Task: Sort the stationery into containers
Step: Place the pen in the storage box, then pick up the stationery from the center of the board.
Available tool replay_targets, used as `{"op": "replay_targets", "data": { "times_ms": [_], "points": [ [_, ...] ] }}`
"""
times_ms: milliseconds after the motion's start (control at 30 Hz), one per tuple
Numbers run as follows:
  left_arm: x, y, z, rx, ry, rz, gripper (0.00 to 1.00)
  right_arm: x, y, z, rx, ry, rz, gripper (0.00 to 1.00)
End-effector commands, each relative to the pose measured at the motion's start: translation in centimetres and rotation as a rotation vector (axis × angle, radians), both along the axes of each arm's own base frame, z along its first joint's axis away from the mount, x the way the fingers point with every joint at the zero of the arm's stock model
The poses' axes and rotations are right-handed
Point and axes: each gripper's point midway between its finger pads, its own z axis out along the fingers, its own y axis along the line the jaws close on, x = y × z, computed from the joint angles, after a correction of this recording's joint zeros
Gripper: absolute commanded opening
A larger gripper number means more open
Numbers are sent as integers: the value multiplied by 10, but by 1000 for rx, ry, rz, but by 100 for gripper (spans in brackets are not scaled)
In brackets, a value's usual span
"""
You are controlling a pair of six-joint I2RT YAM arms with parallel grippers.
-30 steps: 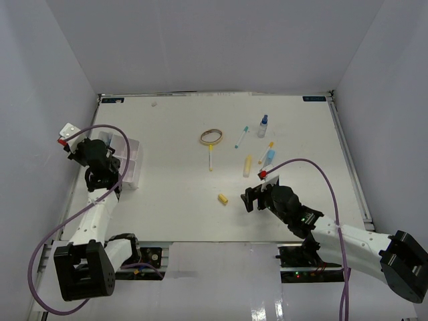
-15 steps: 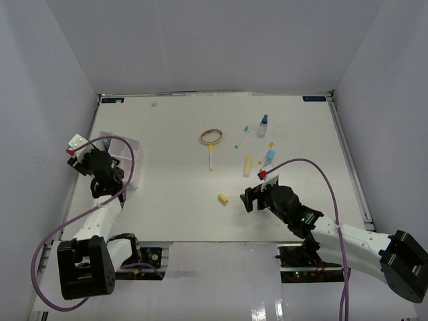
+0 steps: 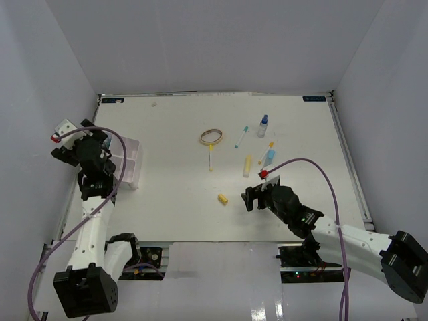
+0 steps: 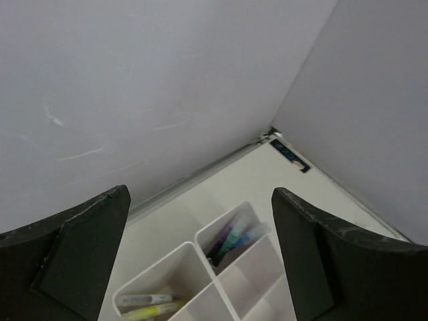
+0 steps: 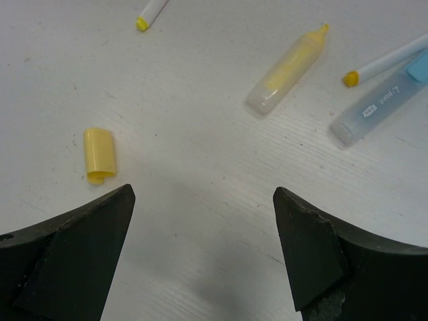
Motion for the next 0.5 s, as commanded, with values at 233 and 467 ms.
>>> {"op": "replay_targets", "data": {
  "times_ms": [233,467],
  "points": [
    [38,-140,18,-200,106,-752,98,42,-49,25,0,46,-364,92],
    [39,-234,-20,-263,263,-1112,98,74,-86,27,-23,152,-573,96]
  ]
}}
